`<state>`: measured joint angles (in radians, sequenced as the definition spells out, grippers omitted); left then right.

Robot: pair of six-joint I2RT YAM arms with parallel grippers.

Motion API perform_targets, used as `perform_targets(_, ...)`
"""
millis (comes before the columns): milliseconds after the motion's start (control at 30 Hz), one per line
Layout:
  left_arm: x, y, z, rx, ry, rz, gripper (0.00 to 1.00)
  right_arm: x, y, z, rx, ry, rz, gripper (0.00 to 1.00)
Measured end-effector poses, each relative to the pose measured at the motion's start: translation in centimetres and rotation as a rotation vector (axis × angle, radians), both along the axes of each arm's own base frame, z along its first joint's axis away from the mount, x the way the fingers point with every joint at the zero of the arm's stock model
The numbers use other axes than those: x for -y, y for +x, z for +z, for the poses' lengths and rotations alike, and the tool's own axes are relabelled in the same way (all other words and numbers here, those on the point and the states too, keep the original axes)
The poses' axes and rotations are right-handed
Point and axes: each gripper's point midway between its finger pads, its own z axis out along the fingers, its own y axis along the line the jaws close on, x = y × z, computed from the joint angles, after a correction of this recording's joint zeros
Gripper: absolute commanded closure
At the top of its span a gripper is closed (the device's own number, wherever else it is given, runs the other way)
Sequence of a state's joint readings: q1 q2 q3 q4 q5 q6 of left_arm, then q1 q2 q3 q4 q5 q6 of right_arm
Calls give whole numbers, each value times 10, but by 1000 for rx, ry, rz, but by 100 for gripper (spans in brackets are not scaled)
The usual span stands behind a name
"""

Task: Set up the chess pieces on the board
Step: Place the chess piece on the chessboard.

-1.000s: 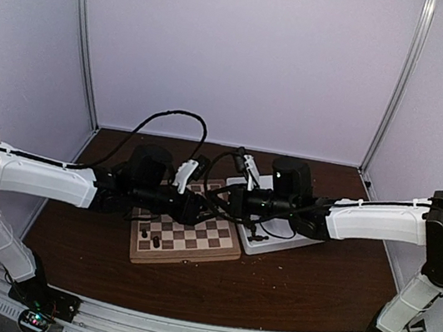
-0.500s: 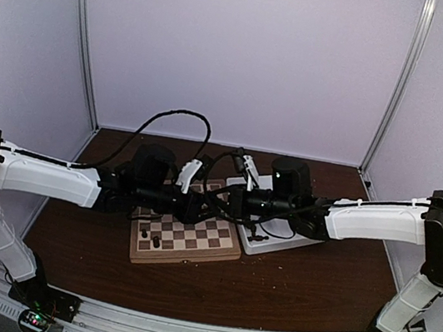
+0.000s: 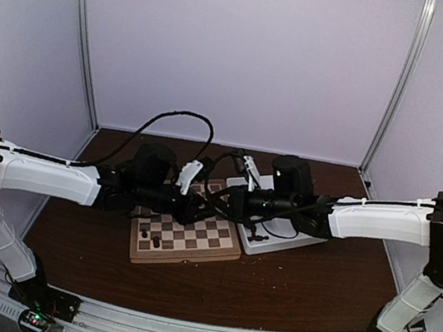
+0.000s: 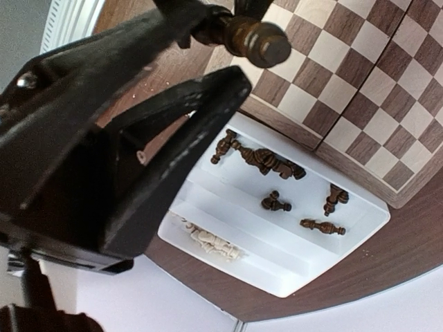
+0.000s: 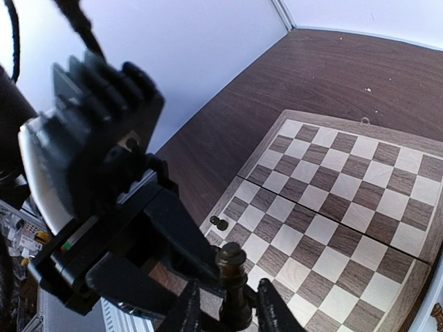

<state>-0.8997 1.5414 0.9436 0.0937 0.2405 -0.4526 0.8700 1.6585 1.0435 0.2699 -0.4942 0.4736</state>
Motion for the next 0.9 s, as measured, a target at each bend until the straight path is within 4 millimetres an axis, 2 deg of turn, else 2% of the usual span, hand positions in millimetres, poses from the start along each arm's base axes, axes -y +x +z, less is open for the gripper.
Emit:
perform_targets(267,-6,-2,-8,55,68,-40,100,13,-3,16,-25,-26,-14,60)
perform_targets(400,-3,-7,-7,71,68,-83,100,14,-3,20,-36,-39,-15,60)
perform_targets(900,8,-27,3,70,4,-221,99,12,-17,15,-106,-49,47,65)
